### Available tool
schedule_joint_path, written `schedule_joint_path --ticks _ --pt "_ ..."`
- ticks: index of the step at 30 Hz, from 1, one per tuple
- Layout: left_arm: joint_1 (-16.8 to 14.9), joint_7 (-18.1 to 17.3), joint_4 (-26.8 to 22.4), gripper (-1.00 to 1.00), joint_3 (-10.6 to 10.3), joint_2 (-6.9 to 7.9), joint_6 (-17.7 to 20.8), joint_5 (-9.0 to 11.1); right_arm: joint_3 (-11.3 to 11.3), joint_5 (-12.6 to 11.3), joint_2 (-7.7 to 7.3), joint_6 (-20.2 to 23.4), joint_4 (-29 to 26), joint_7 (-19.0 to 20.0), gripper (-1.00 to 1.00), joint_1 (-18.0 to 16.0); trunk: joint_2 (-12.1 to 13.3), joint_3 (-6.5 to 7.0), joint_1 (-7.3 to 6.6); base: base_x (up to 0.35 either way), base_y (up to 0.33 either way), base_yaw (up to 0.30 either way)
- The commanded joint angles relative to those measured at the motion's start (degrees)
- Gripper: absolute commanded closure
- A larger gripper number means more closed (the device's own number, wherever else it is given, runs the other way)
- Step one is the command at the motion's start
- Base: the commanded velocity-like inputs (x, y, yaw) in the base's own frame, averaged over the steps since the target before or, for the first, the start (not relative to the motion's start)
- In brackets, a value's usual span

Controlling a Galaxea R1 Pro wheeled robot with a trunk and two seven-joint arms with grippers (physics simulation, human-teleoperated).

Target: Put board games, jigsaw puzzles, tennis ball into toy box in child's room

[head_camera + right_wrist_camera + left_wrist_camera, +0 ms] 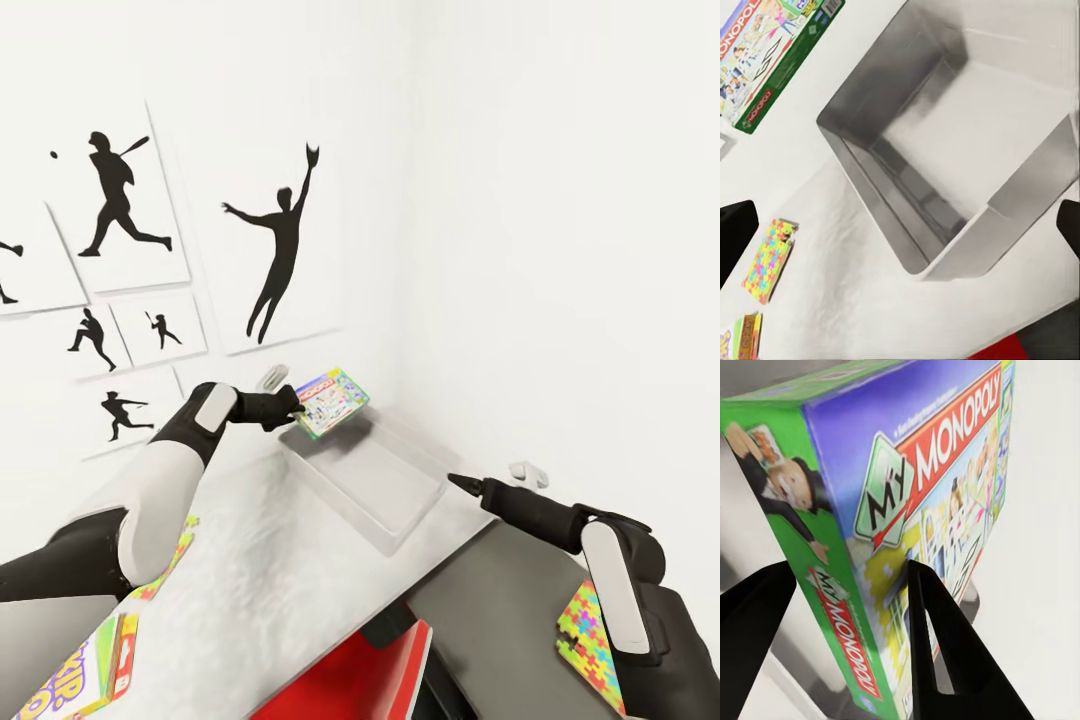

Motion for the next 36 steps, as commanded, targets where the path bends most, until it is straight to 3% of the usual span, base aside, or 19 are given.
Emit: schedule_joint_path --ticks 1,14,22,36 --pt "-0.1 -0.3 0.0 1.0 0.5 -0.29 0.1 -0.5 -0.1 0.5 -0.17 0.3 0.0 0.6 -1.0 -0.1 -0.1 -0.23 0.03 0.0 0.0 0.0" --pt "-0.1 -0.3 0.2 1.0 0.1 -1.44 -1.6 -0.7 -0.1 0.4 -0.51 0.3 0.0 0.6 -1.0 -0.1 -0.1 -1.45 0.03 0.0 0.0 0.0" --pt "0.0 -0.3 1.6 1.0 -0.1 -1.46 -4.1 -1.1 0.3 0.4 -0.48 0.3 0.0 0.6 -1.0 -0.1 -0.1 -2.2 0.03 0.0 0.0 0.0" --pt "0.0 -0.3 2.4 1.0 -0.2 -1.55 -4.4 -1.2 0.6 0.4 -0.48 0.3 0.0 0.5 -1.0 -0.1 -0.1 -3.53 0.03 0.0 0.0 0.0"
